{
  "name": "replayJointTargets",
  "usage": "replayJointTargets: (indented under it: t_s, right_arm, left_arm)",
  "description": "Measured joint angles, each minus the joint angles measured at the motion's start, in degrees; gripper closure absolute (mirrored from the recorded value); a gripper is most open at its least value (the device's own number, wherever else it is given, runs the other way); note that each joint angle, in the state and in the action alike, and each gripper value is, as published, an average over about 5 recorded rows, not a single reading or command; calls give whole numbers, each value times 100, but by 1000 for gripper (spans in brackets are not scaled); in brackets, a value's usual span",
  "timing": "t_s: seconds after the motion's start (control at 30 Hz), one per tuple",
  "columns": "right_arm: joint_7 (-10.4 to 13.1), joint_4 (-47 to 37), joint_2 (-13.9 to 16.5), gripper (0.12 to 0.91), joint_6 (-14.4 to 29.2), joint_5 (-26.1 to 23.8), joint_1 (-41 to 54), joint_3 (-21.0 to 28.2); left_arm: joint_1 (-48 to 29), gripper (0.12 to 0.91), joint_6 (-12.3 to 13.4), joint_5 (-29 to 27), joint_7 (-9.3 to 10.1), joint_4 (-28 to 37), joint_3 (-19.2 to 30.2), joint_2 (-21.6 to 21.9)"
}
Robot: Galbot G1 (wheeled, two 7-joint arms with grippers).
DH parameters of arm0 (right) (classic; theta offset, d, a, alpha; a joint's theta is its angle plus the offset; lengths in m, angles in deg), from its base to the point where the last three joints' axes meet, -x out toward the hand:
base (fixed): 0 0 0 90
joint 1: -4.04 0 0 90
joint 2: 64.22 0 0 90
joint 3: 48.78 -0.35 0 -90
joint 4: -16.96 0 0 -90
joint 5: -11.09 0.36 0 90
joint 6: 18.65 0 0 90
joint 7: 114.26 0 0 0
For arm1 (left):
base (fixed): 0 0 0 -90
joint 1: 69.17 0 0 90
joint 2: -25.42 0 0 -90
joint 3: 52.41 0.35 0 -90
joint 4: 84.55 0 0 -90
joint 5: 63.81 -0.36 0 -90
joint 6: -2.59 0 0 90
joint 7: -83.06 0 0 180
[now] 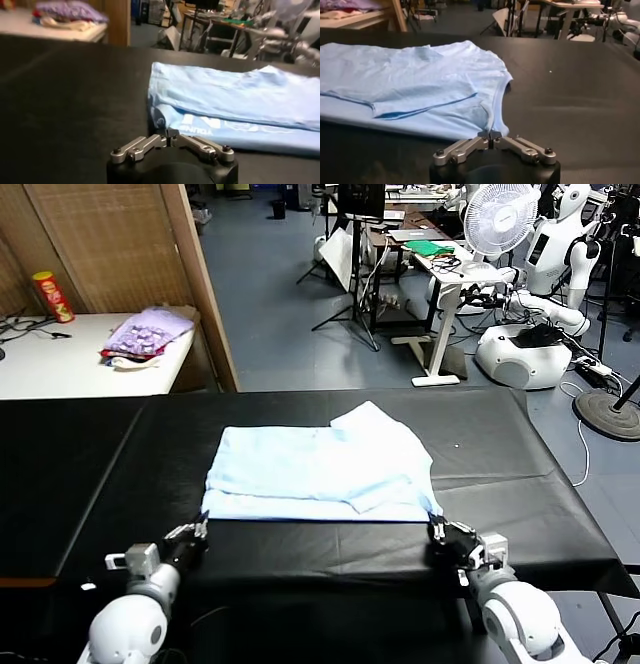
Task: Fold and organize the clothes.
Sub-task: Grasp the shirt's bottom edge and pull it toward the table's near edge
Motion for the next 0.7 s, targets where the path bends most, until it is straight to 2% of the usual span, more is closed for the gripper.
replayJointTargets:
  t_s: [0.2, 0.3, 0.4, 0.47, 0.57, 0.63, 0.7]
  right_arm:
    - [-56, 255, 6, 887, -88, -25, -313, -8]
    - [-72, 387, 40, 794, -202, -23, -414, -16]
    - [-22, 570, 110, 636, -394, 7, -519, -74]
    - [14, 727, 169, 519, -527, 59, -578, -137]
    - [75, 985, 255, 355, -688, 193, -589, -264]
    - [138, 1115, 310, 277, -757, 292, -521, -348]
    - [222, 1154, 355, 243, -769, 358, -346, -386]
  left_arm:
    - [744, 903, -74, -205, 23, -587, -212, 49]
    - [1048, 903, -160, -215, 68, -783, -292, 62]
    - [1262, 868, -257, -213, 114, -941, -354, 67]
    - [1379, 789, -324, -202, 170, -1045, -391, 84]
    - [1522, 622, -461, -136, 312, -1210, -460, 145]
    - [1578, 504, -564, -23, 417, -1320, -514, 199]
    - [1582, 404, -672, 135, 495, -1430, -581, 253]
